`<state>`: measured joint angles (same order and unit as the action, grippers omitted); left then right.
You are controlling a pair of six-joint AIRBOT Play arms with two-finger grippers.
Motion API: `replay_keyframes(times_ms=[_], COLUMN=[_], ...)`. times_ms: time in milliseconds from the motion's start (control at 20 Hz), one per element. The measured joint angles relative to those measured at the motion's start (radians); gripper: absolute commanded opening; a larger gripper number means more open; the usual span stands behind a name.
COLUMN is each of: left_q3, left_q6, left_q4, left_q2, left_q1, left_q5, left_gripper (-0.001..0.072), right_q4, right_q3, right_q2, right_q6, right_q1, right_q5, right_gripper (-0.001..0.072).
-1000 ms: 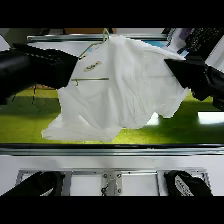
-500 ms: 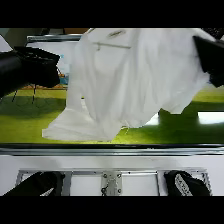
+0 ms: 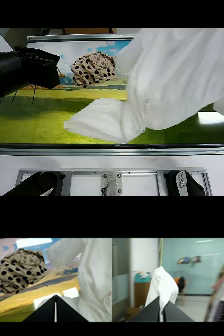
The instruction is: Fold the clothes and pants, and hang the long-sleeved shirts on hangers.
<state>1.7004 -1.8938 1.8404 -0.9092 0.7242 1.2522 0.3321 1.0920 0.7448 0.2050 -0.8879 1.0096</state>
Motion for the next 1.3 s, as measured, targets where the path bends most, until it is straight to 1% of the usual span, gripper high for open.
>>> replay_keyframes(times_ms=[200, 450, 750, 1150, 1300], left_q3=[0.0, 0.0, -0.001, -0.001, -0.001], left_q6=[0.027, 0.076, 0.119, 0.131, 0.134], left_q4=[0.0, 0.0, 0.0, 0.0, 0.0], left_q2=[-0.016, -0.086, -0.175, -0.219, -0.221], left_q1=[0.0, 0.0, 0.0, 0.0, 0.0], left_q5=[-0.019, -0.04, -0.098, -0.119, -0.119], left_gripper=[0.001, 0.001, 0.0009, 0.001, 0.001], right_q4=[-0.075, -0.183, -0.231, -0.262, -0.262], right_q3=[0.067, 0.164, 0.263, 0.348, 0.353], right_q2=[-0.009, -0.01, 0.032, 0.114, 0.129], right_q6=[0.0, 0.0, 0.003, 0.003, 0.003], right_q1=[-0.109, -0.192, -0.248, -0.259, -0.263], right_q5=[-0.163, -0.443, -0.719, -0.933, -0.978], right_gripper=[0.0004, 0.0003, 0.0004, 0.0003, 0.0003])
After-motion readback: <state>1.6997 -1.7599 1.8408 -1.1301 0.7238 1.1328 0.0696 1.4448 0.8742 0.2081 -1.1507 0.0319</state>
